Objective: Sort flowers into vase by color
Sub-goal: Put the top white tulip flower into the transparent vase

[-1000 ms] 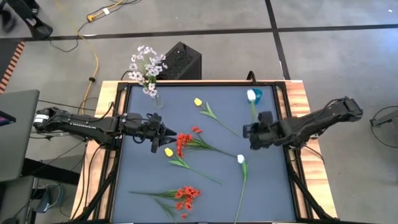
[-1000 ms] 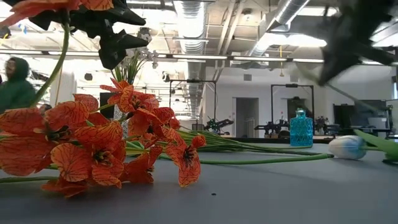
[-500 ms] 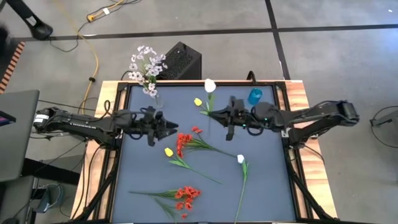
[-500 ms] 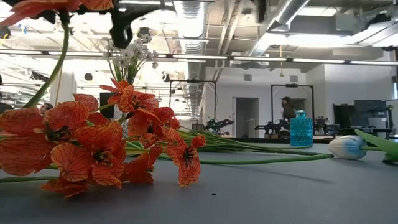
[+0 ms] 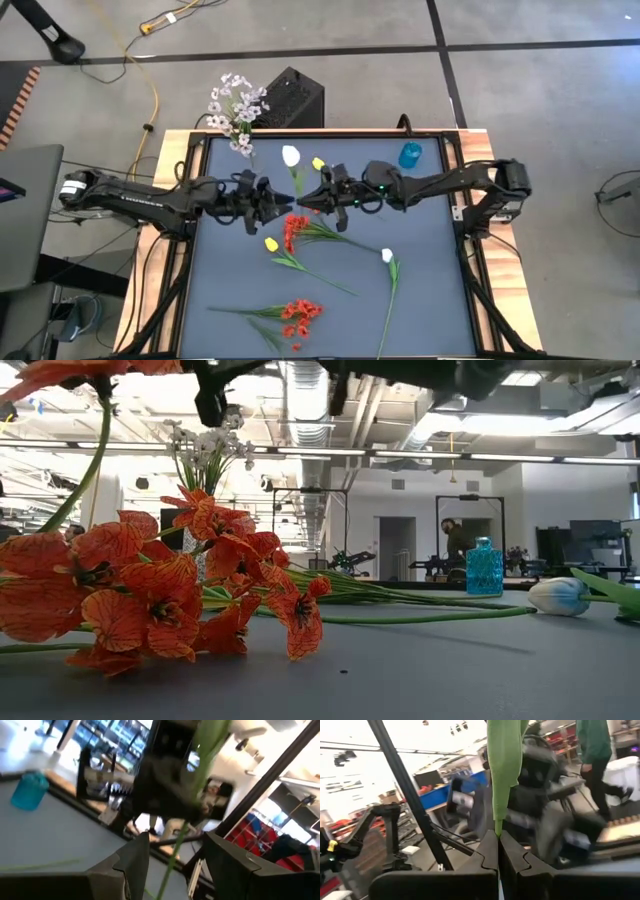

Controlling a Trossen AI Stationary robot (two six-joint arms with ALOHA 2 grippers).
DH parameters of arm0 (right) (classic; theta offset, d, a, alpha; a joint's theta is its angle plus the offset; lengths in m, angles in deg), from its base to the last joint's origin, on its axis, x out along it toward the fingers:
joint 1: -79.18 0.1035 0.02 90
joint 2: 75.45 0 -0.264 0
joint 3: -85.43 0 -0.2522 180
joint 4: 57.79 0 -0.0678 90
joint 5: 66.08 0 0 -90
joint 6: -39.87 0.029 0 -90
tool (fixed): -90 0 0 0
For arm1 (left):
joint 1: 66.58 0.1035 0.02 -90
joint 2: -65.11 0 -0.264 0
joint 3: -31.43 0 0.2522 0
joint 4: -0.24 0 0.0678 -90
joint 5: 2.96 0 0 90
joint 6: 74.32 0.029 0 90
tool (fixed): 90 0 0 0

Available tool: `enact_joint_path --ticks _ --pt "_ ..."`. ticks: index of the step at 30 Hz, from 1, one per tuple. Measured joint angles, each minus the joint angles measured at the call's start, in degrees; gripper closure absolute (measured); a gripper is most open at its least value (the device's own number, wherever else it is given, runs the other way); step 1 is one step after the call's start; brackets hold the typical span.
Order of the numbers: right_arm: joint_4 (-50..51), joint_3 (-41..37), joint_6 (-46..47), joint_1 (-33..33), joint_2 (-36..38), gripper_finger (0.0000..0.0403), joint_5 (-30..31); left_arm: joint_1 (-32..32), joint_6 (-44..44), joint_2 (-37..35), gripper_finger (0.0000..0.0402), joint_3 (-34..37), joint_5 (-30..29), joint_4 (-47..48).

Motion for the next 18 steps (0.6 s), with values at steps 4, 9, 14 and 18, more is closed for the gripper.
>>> enact_joint_path --ticks 4,9,14,18 --pt "0.56 3.20 0.02 -0.07 -3.00 0.0381 -1.36 -0.81 -0.07 2.37 0.0228 -0.04 0.02 -0.74" --pt "0.46 5.77 1.15 -0.12 -5.21 0.0381 -1.38 -1.01 2.43 2.75 0.0228 -0.04 0.96 -3.06" --pt "0.76 5.84 1.99 -0.16 -5.26 0.0381 -1.36 -1.01 6.66 2.12 0.0240 -0.04 1.02 -3.19" --pt "0.55 5.84 2.35 -0.16 -4.98 0.0381 -1.33 -0.99 8.58 1.98 0.0293 -0.04 1.57 -2.98"
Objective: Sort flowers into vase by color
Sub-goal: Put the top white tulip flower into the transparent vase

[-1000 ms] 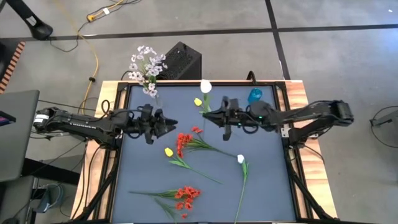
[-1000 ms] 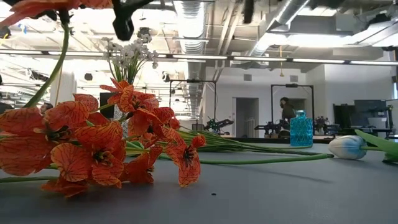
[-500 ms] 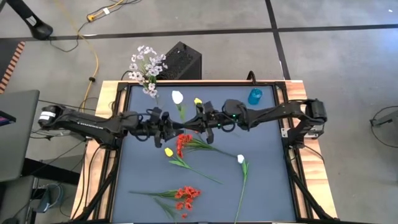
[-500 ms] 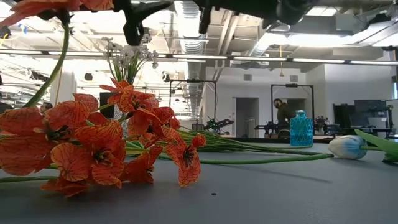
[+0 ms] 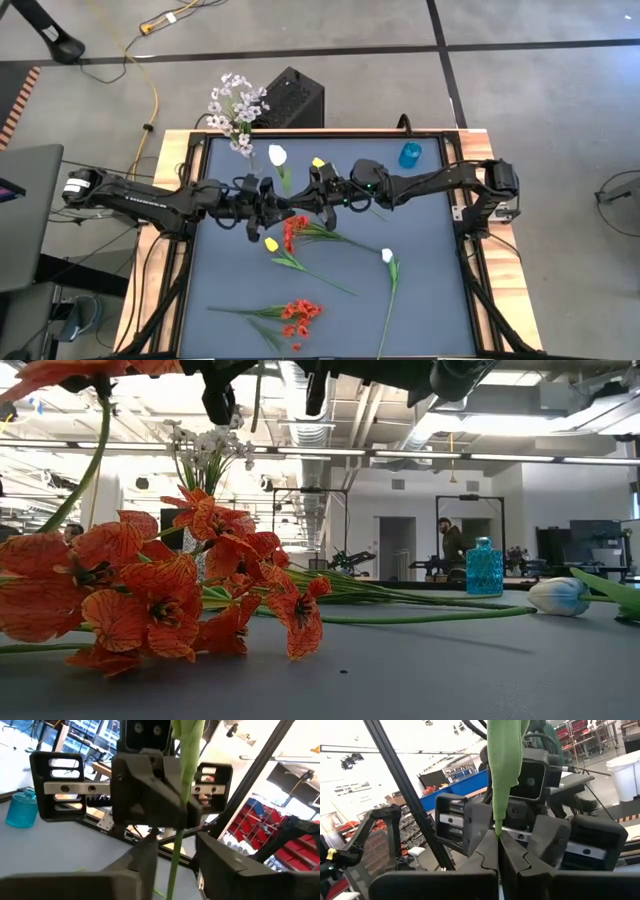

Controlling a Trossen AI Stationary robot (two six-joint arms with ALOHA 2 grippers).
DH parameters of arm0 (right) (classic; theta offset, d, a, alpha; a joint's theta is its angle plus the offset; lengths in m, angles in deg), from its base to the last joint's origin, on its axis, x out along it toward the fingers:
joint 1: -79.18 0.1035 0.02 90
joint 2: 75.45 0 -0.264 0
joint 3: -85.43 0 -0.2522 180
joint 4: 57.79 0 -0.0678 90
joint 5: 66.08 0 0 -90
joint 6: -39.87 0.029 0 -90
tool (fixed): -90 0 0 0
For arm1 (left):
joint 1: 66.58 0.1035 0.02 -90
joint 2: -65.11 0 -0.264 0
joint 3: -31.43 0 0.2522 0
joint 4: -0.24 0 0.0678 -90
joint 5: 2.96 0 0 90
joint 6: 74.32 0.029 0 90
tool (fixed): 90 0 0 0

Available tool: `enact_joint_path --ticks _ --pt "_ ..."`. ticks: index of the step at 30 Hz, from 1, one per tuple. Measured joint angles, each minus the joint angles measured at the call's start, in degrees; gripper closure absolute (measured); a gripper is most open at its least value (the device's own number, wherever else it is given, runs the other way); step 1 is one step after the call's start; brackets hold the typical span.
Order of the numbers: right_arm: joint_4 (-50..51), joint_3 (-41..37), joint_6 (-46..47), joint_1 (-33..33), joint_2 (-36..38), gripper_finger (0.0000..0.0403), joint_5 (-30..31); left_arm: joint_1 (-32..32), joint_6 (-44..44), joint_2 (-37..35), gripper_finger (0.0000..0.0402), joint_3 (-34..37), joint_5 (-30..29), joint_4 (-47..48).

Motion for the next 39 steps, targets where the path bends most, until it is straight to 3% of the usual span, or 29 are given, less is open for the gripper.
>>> enact_joint_path --ticks 5,13,18,23,29,34,39 --pt "0.29 0.00 3.02 0.00 0.02 0.0367 -0.02 0.00 -0.04 0.00 0.0388 0.00 0.00 0.39" --pt "0.17 0.00 3.20 0.00 0.02 0.0321 -0.17 0.00 -1.18 0.00 0.0400 0.00 -0.04 0.90" --pt "0.11 0.00 2.93 -1.07 0.05 0.0276 -7.35 -0.04 -2.84 0.00 0.0401 0.02 0.33 -0.10" --pt "-0.06 0.00 5.90 -2.83 0.50 0.0207 -11.71 0.04 -2.91 -1.36 0.0401 0.04 -0.22 -0.87" --pt "0.32 -0.02 8.26 -4.57 1.59 0.0151 -17.59 0.04 0.87 -6.46 0.0401 0.04 -1.16 -0.93" --pt "0.34 -0.02 8.34 -5.14 2.14 0.0148 -17.81 0.04 6.19 -13.65 0.0401 0.04 -7.56 0.25" --pt "0.93 -0.02 8.40 -4.84 2.19 0.0148 -17.77 0.04 14.37 -22.71 0.0401 0.02 -21.84 5.26"
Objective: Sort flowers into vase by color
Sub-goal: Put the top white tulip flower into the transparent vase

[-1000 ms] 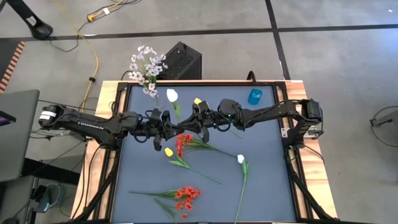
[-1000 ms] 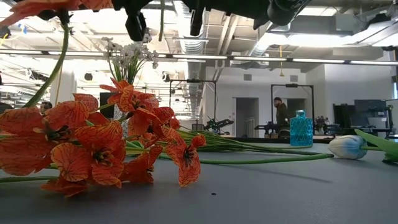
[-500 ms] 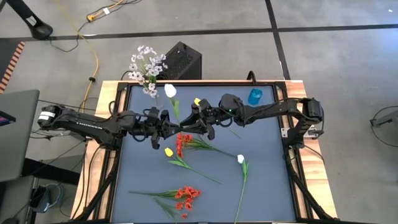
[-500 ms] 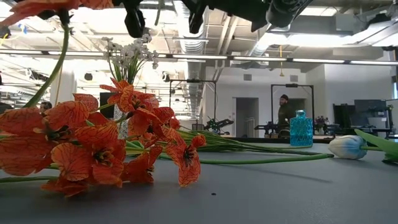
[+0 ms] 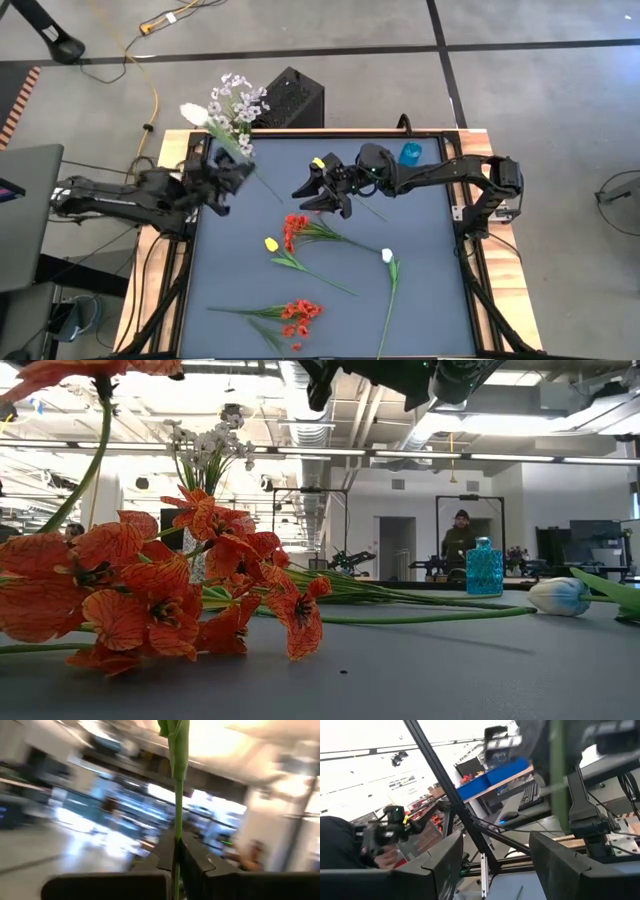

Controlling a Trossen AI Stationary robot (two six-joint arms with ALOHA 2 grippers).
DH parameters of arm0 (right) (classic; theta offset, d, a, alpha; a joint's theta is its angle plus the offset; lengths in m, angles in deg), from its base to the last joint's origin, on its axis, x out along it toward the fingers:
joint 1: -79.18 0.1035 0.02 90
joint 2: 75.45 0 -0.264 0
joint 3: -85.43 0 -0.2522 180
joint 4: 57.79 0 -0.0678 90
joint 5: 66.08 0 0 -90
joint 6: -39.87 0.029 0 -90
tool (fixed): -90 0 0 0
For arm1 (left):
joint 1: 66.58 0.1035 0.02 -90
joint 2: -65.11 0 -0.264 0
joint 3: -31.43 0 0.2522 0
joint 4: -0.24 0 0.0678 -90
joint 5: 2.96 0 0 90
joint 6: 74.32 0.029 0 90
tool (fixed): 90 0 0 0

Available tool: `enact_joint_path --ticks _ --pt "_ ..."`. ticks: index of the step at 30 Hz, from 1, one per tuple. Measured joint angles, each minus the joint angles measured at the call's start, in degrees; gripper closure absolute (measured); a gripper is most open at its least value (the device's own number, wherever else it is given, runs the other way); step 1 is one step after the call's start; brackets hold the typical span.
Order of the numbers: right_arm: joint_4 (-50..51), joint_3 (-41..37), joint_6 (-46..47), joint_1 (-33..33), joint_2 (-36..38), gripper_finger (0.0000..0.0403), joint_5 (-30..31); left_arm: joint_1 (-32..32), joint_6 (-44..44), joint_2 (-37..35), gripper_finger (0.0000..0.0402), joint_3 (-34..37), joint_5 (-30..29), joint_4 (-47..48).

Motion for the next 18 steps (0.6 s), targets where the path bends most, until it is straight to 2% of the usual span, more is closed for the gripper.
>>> enact_joint_path --ticks 5,9,15,18 --pt "3.38 0.00 0.08 1.71 0.02 0.0148 -0.02 0.00 7.70 -8.59 0.0401 0.00 -17.61 9.84" --pt "7.04 0.00 -0.60 3.43 0.02 0.0148 -0.02 0.00 9.03 -13.52 0.0401 0.00 -30.02 19.82" --pt "11.43 0.00 -2.24 4.92 0.02 0.0148 0.07 1.25 14.10 -15.21 0.0401 0.00 -42.68 26.58" --pt "11.59 0.00 -2.20 4.88 0.02 0.0148 0.15 3.74 13.46 -15.01 0.0401 0.00 -43.31 29.09"
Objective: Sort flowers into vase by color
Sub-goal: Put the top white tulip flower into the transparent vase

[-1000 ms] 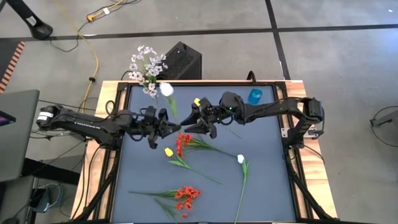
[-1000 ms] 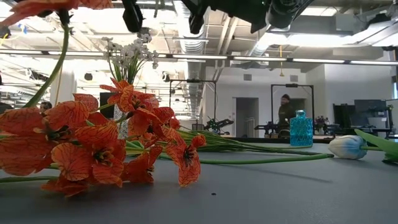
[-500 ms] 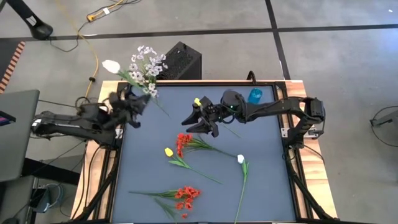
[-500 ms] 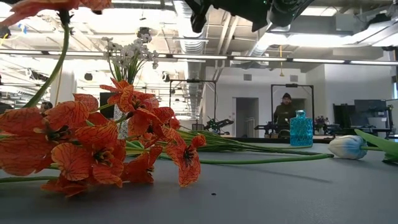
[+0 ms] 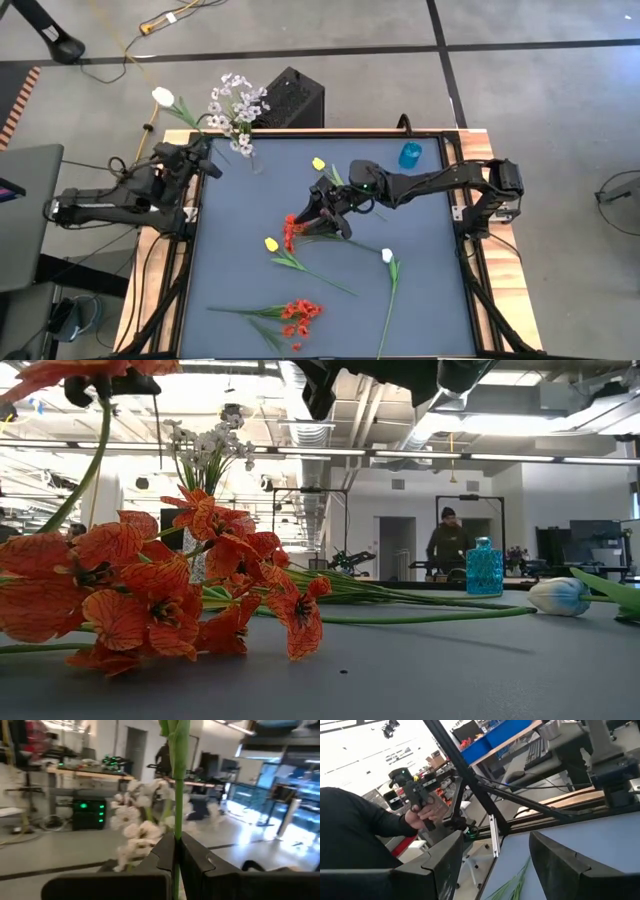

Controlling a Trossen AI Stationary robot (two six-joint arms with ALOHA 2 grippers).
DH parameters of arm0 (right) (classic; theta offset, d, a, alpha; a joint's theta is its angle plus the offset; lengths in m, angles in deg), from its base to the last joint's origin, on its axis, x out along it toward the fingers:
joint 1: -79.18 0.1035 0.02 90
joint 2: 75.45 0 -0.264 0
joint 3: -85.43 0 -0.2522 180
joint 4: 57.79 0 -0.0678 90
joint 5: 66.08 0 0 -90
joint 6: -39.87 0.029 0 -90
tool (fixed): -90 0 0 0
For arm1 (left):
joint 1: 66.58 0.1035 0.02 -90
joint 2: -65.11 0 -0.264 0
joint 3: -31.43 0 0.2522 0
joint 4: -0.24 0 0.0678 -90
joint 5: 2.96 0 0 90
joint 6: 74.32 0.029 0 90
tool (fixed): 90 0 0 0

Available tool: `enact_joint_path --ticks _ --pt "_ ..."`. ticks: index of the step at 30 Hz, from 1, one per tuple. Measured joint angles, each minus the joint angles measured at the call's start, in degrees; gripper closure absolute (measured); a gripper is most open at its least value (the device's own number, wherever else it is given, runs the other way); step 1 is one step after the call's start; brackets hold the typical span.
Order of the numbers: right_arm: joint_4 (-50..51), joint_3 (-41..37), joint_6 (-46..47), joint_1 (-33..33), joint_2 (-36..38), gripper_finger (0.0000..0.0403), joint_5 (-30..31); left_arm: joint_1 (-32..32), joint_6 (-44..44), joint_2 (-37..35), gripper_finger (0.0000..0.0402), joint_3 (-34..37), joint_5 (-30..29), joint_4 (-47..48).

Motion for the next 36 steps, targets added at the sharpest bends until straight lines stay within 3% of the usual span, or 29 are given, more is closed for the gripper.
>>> enact_joint_path --ticks 4,11,18,23,30,36 --pt "-0.22 0.00 0.46 -0.33 0.00 0.0148 0.09 5.55 -3.83 2.31 0.0401 0.42 1.97 3.20" --pt "-0.31 -0.02 1.38 -1.04 0.00 0.0148 0.11 20.09 -4.02 7.30 0.0401 2.91 19.87 0.30" --pt "-0.35 -0.01 2.02 -1.16 0.00 0.0148 0.20 30.77 -3.90 7.34 0.0401 2.89 29.03 -2.84" --pt "-0.37 -0.02 2.01 -1.14 0.00 0.0148 1.16 37.61 -6.92 7.27 0.0401 6.46 39.40 -7.39" --pt "-0.23 -0.01 2.11 -0.50 0.00 0.0148 1.38 43.96 -13.07 4.41 0.0401 11.76 43.72 -12.96" --pt "0.28 0.00 2.07 -0.02 0.00 0.0148 1.36 45.74 -18.78 1.56 0.0401 16.02 45.63 -16.43"
